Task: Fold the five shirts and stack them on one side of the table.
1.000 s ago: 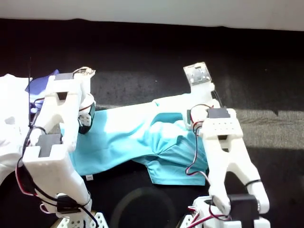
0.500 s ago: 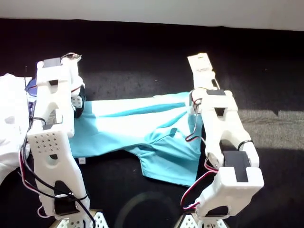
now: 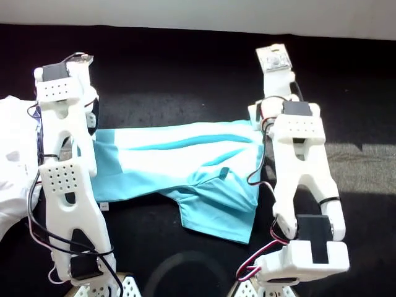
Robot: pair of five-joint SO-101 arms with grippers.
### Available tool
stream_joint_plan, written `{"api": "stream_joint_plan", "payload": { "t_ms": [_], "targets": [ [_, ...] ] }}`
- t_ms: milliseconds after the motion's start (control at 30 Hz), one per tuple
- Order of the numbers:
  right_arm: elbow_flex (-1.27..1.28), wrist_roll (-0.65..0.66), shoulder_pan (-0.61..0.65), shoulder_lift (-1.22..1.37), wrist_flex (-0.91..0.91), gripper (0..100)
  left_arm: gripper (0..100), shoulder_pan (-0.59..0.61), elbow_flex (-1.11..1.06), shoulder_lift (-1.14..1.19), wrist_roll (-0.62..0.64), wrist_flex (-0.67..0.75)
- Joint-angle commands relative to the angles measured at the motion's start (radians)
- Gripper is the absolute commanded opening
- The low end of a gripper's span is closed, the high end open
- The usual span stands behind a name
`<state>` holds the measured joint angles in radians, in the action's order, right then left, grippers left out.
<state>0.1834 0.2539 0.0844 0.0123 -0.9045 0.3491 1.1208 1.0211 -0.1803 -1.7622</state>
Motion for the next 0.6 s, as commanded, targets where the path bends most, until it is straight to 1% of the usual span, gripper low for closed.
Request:
{"api": "stream_joint_plan", "payload": {
  "t_ms": [0, 100, 200, 367, 567],
  "targets": [
    [-0.062, -0.006, 0.033, -0.007, -0.004, 0.8, 1, -0.007, 0.039, -0.093, 0.009, -0.012],
    [-0.097, -0.006, 0.047, 0.101, 0.074, 0.8, 1, -0.035, 0.039, -0.053, 0.008, 0.011],
    [-0.159, -0.008, 0.05, 0.226, 0.124, 0.8, 1, -0.045, 0.047, 0.039, 0.008, 0.032],
    [-0.263, -0.071, 0.048, 0.392, 0.096, 0.8, 1, -0.005, 0.047, 0.13, 0.008, 0.032],
    [-0.311, -0.071, 0.018, 0.483, 0.027, 0.8, 1, 0.064, 0.047, 0.131, 0.002, 0.038]
  ]
}}
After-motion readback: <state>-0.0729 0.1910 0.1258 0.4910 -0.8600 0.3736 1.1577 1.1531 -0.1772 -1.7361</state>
